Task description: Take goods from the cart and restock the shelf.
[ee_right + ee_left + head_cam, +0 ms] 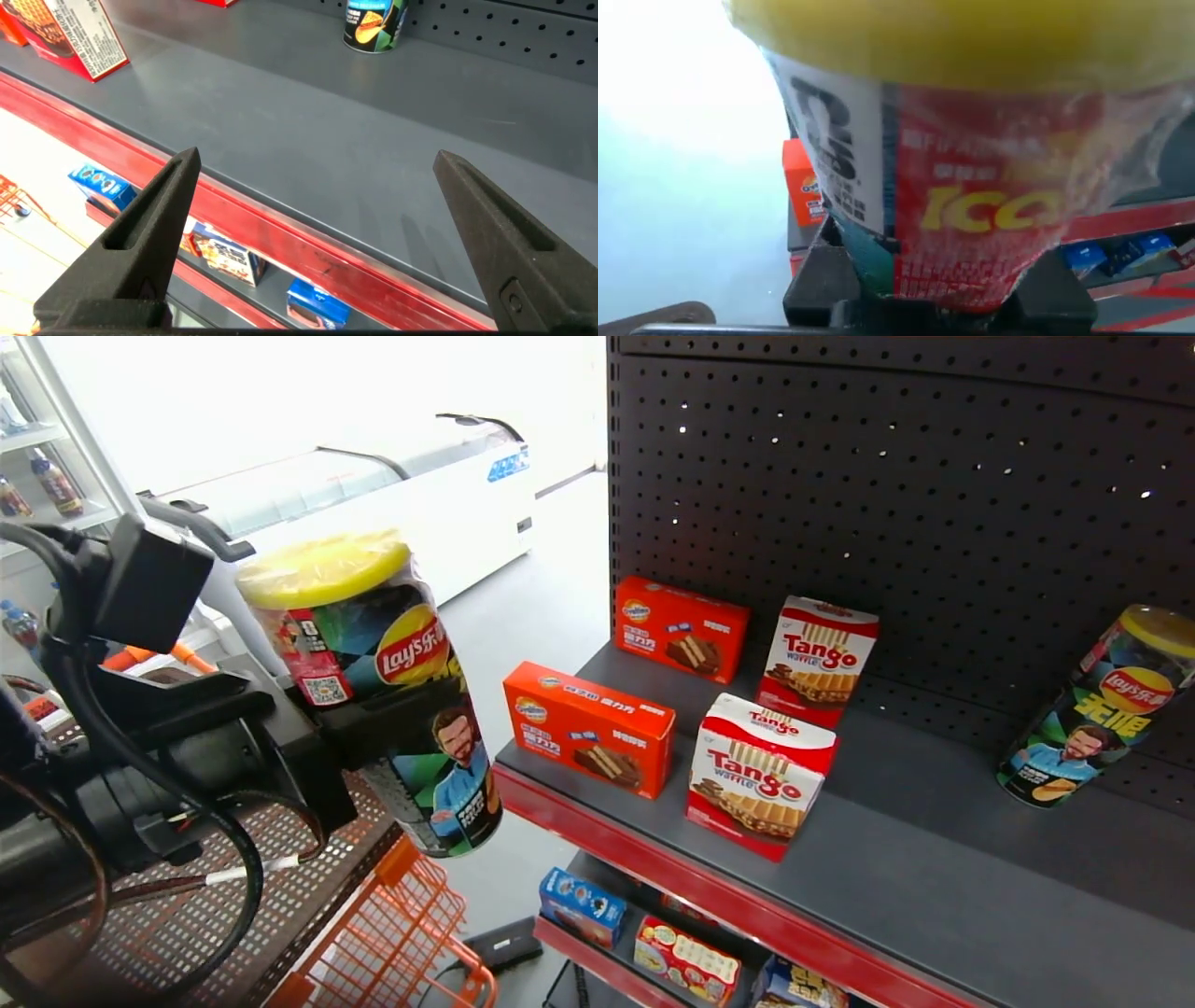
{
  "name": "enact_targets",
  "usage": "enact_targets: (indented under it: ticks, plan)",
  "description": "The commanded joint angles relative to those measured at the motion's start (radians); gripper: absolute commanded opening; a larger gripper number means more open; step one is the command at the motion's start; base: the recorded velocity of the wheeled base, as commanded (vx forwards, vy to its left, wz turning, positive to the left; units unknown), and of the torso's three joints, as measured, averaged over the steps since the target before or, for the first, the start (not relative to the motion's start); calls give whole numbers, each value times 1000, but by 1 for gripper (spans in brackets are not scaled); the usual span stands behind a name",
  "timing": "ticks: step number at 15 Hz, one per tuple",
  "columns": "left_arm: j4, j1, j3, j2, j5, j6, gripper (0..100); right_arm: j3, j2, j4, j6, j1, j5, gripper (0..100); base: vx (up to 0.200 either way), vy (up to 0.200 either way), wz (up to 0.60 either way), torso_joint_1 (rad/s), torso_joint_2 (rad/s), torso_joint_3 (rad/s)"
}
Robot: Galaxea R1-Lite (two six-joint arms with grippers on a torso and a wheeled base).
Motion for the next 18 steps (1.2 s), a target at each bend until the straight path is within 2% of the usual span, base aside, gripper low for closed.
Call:
enact_targets:
  ticks: [1, 3, 5, 9, 10, 12, 14, 18]
  plan:
    - [9, -17, 1, -34, -11, 2, 0, 0, 1, -1, 0, 0, 0, 100, 0, 0, 0, 0, 0, 0]
    - [3, -59, 50, -46, -21, 8, 0, 0, 1, -1, 0, 0, 0, 100, 0, 0, 0, 0, 0, 0]
    - [-3, -73, 56, -46, -30, 11, 0, 0, 0, -1, 1, 0, 0, 100, 0, 0, 0, 0, 0, 0]
    - [6, -168, 73, -20, -39, 11, 0, 0, 1, -1, -2, 0, 5, 100, 0, 0, 0, 0, 0, 0]
    - [6, -171, 73, -11, -42, 11, 0, 0, 1, -1, -2, 0, 5, 100, 0, 0, 0, 0, 0, 0]
    - [0, -171, 62, 7, -108, 12, 0, 0, 1, -1, 0, 0, 5, 100, 0, 0, 0, 0, 0, 0]
    - [-2, -171, 55, 27, -126, 17, 0, 0, 1, -1, 0, 0, 5, 100, 0, 0, 0, 0, 0, 0]
    - [-6, -165, 36, 53, -228, 51, 0, 0, 1, 1, -2, 0, 6, 100, 0, 0, 0, 0, 0, 0]
